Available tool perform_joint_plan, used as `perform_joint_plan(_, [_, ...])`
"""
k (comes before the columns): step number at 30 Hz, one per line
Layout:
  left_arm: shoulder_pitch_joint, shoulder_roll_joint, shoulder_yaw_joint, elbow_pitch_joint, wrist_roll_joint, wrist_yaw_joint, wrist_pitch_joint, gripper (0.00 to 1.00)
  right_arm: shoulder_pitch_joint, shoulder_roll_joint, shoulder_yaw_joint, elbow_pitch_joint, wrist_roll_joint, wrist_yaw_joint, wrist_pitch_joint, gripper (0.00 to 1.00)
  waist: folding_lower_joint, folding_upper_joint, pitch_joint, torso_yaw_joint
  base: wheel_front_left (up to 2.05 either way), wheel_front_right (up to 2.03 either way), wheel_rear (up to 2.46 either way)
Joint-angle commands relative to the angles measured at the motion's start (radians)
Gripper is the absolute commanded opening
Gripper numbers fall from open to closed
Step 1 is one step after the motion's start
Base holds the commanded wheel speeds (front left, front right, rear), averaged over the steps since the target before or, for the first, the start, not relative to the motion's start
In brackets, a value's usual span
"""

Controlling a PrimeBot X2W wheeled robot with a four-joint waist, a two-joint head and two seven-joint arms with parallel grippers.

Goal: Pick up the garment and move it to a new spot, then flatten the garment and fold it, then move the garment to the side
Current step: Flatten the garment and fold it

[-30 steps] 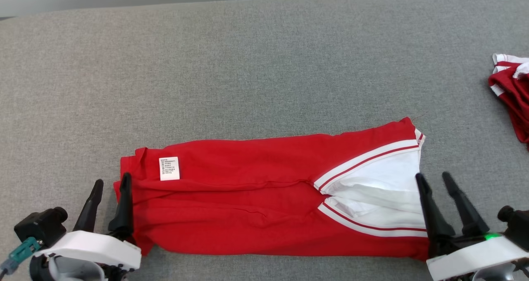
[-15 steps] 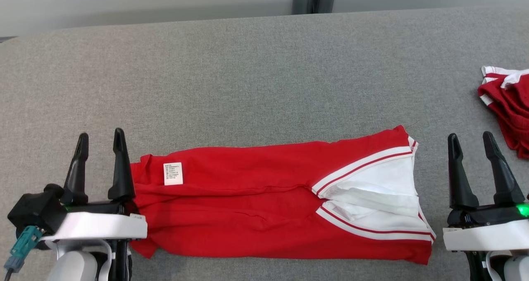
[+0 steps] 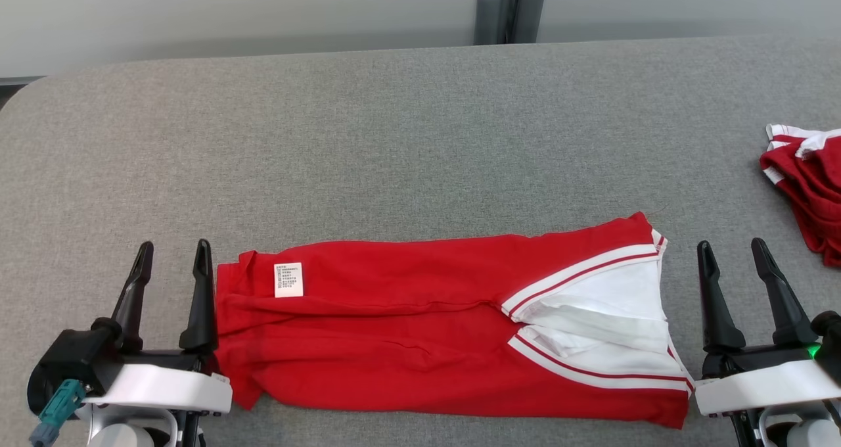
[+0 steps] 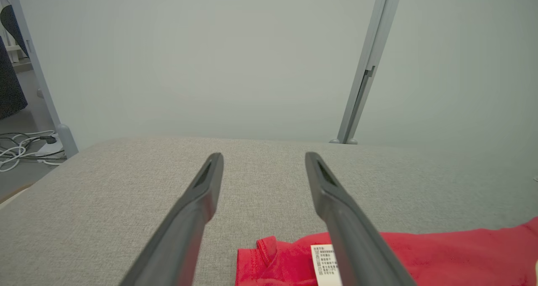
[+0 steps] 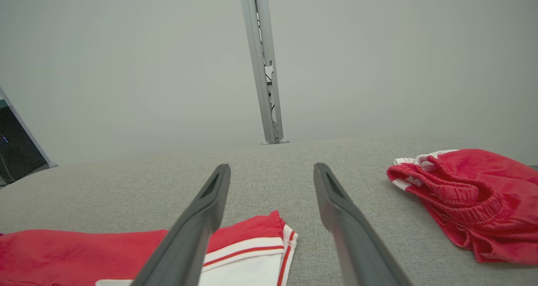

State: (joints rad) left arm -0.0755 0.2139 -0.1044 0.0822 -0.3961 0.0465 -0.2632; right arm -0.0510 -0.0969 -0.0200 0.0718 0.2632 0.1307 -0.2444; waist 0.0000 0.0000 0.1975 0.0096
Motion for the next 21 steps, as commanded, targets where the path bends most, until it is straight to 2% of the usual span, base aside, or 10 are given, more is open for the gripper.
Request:
perform_joint_plan(1, [0.009,0.002,0.01,0.015,0.016,-0.013,-0.001,1.0,0.009,-0.005,-0.005,0.005,-0.001,0.0,-0.004,1.0,0.0,0.0,-0.003,0.004,0.0,0.0,0.0])
perform_joint_plan(12, [-0.009,-0.019,0.032,0.041,0.043,-0.046,-0.001,1.0,0.003,-0.008,-0.018,0.014,0.006,0.0,0.002,1.0,0.0,0.0,0.005,0.021,0.0,0.0,0.0])
perform_joint_plan(21, [-0.034,-0.035,0.042,0.056,0.059,-0.069,-0.001,1.0,-0.006,-0.031,-0.045,0.152,0.029,0.0,0.018,1.0,0.0,0.0,0.02,0.033,0.0,0.0,0.0])
